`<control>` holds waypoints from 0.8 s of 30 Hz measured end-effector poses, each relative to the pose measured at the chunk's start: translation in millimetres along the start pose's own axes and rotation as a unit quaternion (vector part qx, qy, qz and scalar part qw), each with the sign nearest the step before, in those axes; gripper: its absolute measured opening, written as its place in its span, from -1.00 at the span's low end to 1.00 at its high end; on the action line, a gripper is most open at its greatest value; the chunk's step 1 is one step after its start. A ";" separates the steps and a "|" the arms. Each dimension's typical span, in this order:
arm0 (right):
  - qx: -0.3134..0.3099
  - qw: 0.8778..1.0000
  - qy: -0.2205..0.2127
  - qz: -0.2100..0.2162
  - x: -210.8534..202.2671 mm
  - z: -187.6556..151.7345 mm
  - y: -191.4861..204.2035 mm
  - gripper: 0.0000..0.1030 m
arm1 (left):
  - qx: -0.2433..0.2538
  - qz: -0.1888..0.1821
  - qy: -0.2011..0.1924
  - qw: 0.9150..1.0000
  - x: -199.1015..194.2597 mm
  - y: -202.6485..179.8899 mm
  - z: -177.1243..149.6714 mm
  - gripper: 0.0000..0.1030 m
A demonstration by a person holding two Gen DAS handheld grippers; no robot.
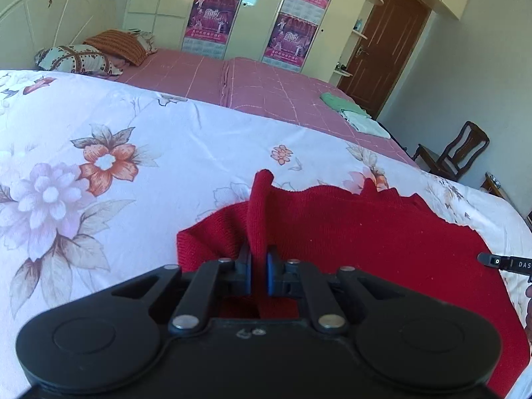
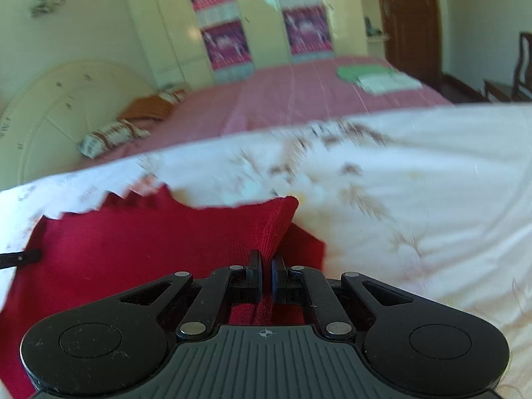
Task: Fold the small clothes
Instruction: 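Carry the held hem toward the collar with both grippers, folding the dress in half, then lower the hem onto the dress and open both grippers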
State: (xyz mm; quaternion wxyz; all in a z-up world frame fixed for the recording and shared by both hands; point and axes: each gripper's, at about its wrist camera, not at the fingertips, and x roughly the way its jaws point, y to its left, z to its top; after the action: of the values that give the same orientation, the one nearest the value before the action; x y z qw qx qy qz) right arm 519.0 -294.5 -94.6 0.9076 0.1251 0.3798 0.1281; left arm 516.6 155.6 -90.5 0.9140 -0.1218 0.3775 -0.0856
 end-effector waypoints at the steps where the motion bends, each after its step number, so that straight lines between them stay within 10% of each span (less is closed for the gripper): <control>1: 0.010 1.000 0.000 0.005 1.8 0.5 -3.4 -0.93 | 0.002 -0.002 0.000 1.000 -0.9 0.1 1.1 -0.75; 4: 0.016 1.000 -0.004 0.010 -5.1 6.4 -1.9 -0.91 | 0.006 -0.006 -0.035 0.999 -24.1 0.0 -1.5 -0.38; 6: 0.023 1.000 -0.017 0.010 -25.0 6.8 -1.1 0.09 | 0.017 -0.002 -0.067 0.998 -51.6 -0.5 -9.8 0.11; 7: 0.020 0.999 -0.035 0.018 -38.1 4.2 -1.1 0.18 | 0.021 -0.002 -0.071 0.997 -63.0 0.1 -16.0 0.11; 16: 0.045 0.994 0.002 0.096 -113.1 -66.0 2.0 -0.22 | -0.034 -0.056 -0.006 0.998 -114.7 -1.7 -97.8 -0.01; 22: 0.073 0.991 0.018 0.107 -122.6 -98.1 15.8 -0.22 | -0.048 -0.045 0.006 0.998 -106.5 -5.4 -107.6 -0.44; 24: 0.075 0.991 0.018 0.107 -126.5 -103.7 19.5 -0.37 | -0.037 -0.039 0.015 0.998 -104.3 -6.6 -107.8 -0.86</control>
State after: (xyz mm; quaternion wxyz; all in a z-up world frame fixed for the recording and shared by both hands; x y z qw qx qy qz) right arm 355.7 -304.2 -75.6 0.8698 0.2304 0.3889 0.1978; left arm 366.5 158.3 -92.6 0.8991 -0.1693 0.3887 -0.1092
